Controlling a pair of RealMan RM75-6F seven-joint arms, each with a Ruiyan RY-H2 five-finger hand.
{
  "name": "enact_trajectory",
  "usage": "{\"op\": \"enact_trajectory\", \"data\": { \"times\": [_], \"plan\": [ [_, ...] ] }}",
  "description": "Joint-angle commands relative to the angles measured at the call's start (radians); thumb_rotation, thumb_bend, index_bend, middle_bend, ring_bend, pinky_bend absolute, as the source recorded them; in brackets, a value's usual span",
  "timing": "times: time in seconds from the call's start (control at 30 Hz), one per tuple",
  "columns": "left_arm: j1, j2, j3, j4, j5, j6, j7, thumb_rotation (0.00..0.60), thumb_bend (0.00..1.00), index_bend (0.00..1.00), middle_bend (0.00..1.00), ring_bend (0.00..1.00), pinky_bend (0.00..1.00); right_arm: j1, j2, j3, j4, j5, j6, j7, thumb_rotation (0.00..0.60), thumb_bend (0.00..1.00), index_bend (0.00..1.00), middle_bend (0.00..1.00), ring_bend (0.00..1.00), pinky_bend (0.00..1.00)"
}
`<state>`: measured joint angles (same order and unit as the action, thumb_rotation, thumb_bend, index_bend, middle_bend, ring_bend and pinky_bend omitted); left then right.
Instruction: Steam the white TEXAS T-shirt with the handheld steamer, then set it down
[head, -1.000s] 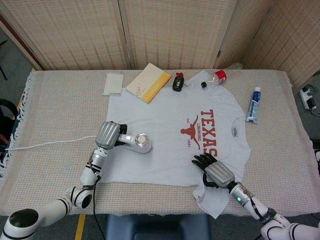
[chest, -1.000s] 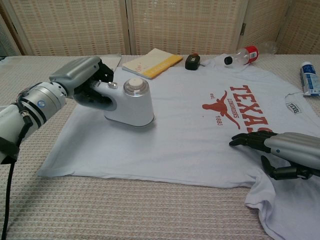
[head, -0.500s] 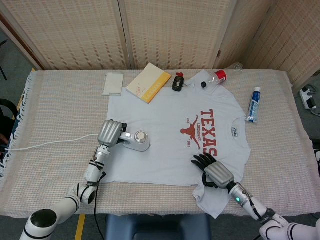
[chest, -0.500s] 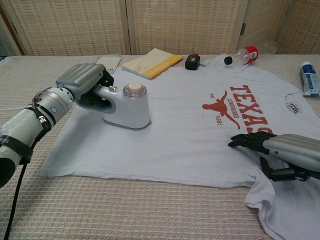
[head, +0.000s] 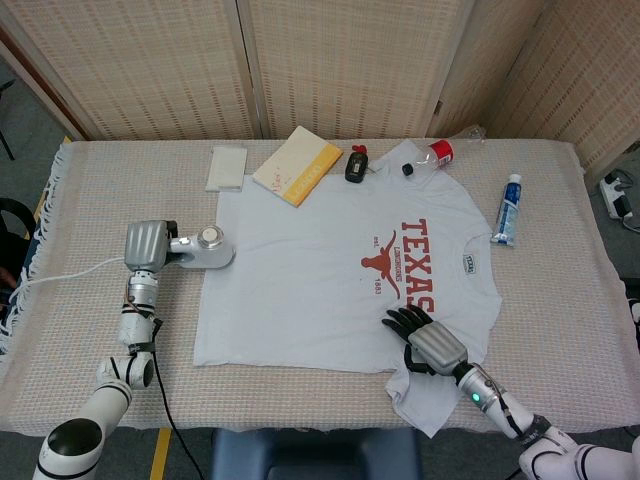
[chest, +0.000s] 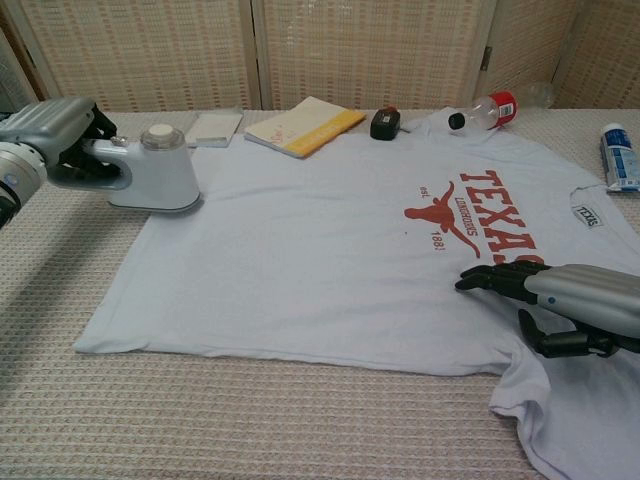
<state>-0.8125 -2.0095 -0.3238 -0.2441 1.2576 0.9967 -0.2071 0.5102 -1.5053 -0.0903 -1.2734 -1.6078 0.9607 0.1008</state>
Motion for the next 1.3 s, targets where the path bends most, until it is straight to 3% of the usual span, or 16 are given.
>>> {"op": "enact_trajectory", "data": {
  "times": [0.03, 0.13, 0.27, 0.47, 0.6, 0.93, 1.3],
  "plan": [
    [0.025, 0.032, -0.030, -0.043, -0.028, 0.032, -0.083, 0.600, 0.32, 0.92, 1.00, 0.92, 0.68, 0.000, 0.001, -0.003, -0.002, -0.003, 0.005, 0.005, 0.180, 0.91, 0.00, 0.00, 0.00, 0.00],
    [0.043, 0.051, -0.020, -0.110, -0.011, 0.093, -0.133, 0.600, 0.31, 0.92, 1.00, 0.92, 0.68, -0.002, 0.003, -0.008, -0.007, -0.010, 0.014, 0.008, 0.179, 0.91, 0.00, 0.00, 0.00, 0.00],
    [0.065, 0.066, 0.031, -0.233, 0.054, 0.199, -0.148, 0.600, 0.32, 0.92, 1.00, 0.92, 0.68, -0.005, 0.009, -0.014, -0.016, -0.013, 0.022, 0.004, 0.179, 0.90, 0.00, 0.00, 0.00, 0.00],
    [0.064, 0.044, 0.094, -0.386, 0.131, 0.277, -0.067, 0.600, 0.32, 0.92, 1.00, 0.92, 0.68, -0.007, 0.010, -0.016, -0.022, -0.003, 0.018, -0.004, 0.176, 0.91, 0.00, 0.00, 0.00, 0.00],
    [0.051, 0.003, 0.121, -0.413, 0.157, 0.279, 0.010, 0.600, 0.31, 0.92, 1.00, 0.92, 0.68, -0.006, 0.003, -0.018, -0.017, 0.000, 0.013, -0.005, 0.179, 0.91, 0.00, 0.00, 0.00, 0.00],
    [0.040, -0.110, 0.158, -0.269, 0.180, 0.254, 0.123, 0.600, 0.32, 0.92, 1.00, 0.92, 0.68, -0.008, -0.001, -0.020, -0.007, 0.003, 0.016, 0.003, 0.180, 0.91, 0.00, 0.00, 0.00, 0.00],
    [0.100, -0.109, 0.185, -0.075, 0.186, 0.255, 0.069, 0.600, 0.32, 0.92, 1.00, 0.92, 0.69, -0.004, -0.007, -0.019, 0.003, 0.005, 0.013, 0.010, 0.181, 0.92, 0.00, 0.00, 0.00, 0.00]
  ]
}}
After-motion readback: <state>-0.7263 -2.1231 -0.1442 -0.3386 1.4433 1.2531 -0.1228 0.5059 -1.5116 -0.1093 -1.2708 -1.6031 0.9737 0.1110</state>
